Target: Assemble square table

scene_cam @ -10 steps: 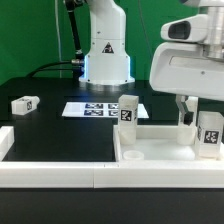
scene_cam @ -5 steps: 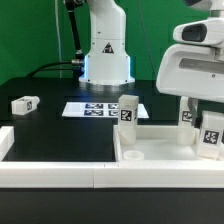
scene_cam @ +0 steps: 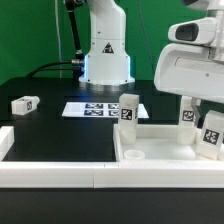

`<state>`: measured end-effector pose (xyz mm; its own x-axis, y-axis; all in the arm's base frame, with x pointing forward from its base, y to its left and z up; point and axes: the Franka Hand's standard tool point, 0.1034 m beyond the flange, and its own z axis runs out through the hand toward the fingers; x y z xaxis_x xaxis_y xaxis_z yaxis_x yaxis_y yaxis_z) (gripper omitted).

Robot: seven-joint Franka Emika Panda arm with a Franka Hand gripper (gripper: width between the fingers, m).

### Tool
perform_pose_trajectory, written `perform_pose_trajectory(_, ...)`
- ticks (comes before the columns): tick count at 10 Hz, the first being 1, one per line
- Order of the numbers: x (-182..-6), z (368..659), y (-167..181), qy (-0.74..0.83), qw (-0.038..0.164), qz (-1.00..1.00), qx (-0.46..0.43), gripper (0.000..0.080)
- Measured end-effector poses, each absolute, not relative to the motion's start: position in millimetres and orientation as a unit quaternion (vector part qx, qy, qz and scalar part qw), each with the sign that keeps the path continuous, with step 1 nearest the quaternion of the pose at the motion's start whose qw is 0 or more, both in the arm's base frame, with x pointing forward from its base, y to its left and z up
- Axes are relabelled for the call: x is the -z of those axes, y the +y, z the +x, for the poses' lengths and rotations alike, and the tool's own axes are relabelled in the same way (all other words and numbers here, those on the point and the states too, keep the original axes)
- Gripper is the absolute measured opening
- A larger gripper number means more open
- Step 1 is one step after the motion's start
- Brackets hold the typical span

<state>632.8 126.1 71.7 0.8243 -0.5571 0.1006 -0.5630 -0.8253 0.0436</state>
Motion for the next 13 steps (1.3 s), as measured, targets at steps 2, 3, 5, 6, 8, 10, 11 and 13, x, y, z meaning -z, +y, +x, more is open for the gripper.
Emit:
perform_pose_trajectory(2,-70.3,634,122,-0.380,0.023,0.923,-0.048,0.0288)
perform_pose_trajectory(3,-69.5,634,117,-0.442,0.004,0.896,-0.048,0.0288)
perform_pose_trajectory(5,-69.1,631,113,-0.565,-0.036,0.823,-0.041,0.0288)
perform_pose_trajectory(6,-68.8,630,111,-0.626,-0.053,0.778,-0.028,0.0289)
perform_pose_trajectory(8,-68.0,629,112,-0.686,-0.071,0.724,-0.011,0.0290)
perform_pose_trajectory(10,-67.6,628,114,-0.710,-0.071,0.700,-0.008,0.0290)
perform_pose_trajectory(11,-67.2,628,114,-0.708,-0.070,0.703,-0.008,0.0375)
perform_pose_trajectory(13,-67.9,628,122,-0.638,-0.066,0.767,-0.020,0.0569)
